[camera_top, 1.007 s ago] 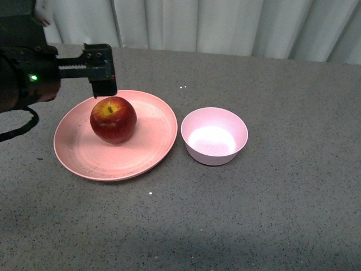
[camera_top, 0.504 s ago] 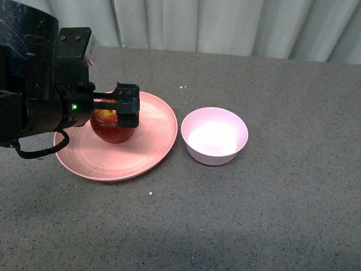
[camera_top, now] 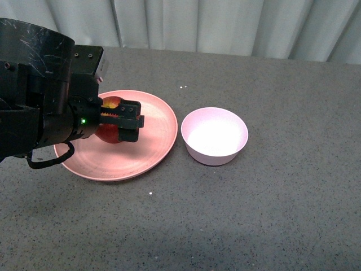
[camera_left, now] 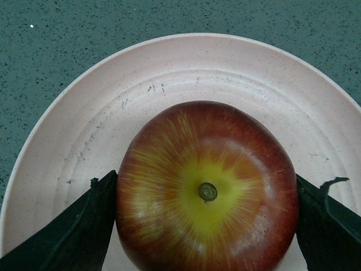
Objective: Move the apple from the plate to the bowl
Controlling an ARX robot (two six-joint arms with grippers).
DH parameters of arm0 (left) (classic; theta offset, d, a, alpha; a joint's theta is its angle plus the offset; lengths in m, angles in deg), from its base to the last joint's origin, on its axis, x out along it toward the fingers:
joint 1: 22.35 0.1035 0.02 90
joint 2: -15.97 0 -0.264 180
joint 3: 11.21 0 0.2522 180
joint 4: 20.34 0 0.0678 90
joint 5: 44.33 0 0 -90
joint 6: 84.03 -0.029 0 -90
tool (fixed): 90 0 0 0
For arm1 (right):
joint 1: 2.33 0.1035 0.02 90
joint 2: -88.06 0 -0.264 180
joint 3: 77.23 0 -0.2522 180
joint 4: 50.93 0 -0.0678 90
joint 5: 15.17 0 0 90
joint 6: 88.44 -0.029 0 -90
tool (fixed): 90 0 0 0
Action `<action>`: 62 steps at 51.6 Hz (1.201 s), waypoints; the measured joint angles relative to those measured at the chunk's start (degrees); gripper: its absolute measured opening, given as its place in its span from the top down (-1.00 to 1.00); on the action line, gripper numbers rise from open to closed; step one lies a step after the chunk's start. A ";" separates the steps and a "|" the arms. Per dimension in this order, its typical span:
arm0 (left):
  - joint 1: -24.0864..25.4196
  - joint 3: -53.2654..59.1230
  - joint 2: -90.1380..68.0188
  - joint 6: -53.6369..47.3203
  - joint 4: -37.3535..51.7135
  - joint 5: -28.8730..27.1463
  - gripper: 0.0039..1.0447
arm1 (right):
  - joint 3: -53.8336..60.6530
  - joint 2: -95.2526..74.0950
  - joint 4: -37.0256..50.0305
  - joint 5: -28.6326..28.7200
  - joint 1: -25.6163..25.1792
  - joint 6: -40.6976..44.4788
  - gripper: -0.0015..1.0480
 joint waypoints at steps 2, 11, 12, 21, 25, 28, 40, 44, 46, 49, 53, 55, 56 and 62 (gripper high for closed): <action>0.00 0.00 0.00 0.02 0.02 0.02 -0.53 | 0.00 0.00 0.00 0.00 0.00 0.02 -0.82; -0.74 0.87 1.36 0.20 0.48 0.44 -0.46 | 0.00 -0.02 0.00 0.00 0.00 0.02 -0.82; -1.05 0.98 1.84 0.39 0.48 0.61 -0.46 | 0.00 0.00 0.00 0.00 0.00 0.00 -0.82; -5.97 0.04 5.57 2.27 0.35 1.42 -0.46 | 0.00 0.00 0.00 0.02 0.00 0.02 -0.82; -9.40 -1.77 5.70 2.99 -0.07 1.68 -0.46 | 0.00 0.00 0.00 0.00 0.00 0.00 -0.82; -11.76 -3.10 5.62 3.58 -0.70 1.86 -0.46 | 0.00 0.00 0.00 0.00 0.00 0.00 -0.82; -17.49 -8.17 2.38 3.45 -1.99 2.54 -0.46 | 0.00 0.00 0.00 0.00 -0.02 0.00 -0.82; -18.08 -9.62 0.66 2.75 -2.25 2.64 -0.46 | 0.00 0.00 0.00 0.00 -0.02 0.00 -0.82; -18.23 -10.32 -0.20 2.40 -2.78 2.54 -0.46 | 0.00 0.00 0.00 0.02 -0.02 0.00 -0.82; -18.47 -11.15 -1.62 1.70 -3.28 2.47 -0.46 | 0.00 0.00 0.00 0.00 -0.02 0.00 -0.82; -18.75 -11.80 -3.43 0.52 -3.78 2.49 -0.46 | 0.00 0.00 0.00 0.00 -0.02 0.02 -0.82; -18.80 -11.96 -3.93 0.35 -3.93 2.54 -0.46 | 0.00 0.00 0.00 0.00 -0.02 0.00 -0.82; -18.84 -12.07 -4.20 0.22 -3.96 2.54 -0.46 | 0.00 0.00 0.00 0.00 -0.02 0.00 -0.82; -19.17 -12.66 -4.92 -0.83 -3.96 2.51 -0.46 | 0.00 0.00 0.00 0.00 -0.02 0.02 -0.82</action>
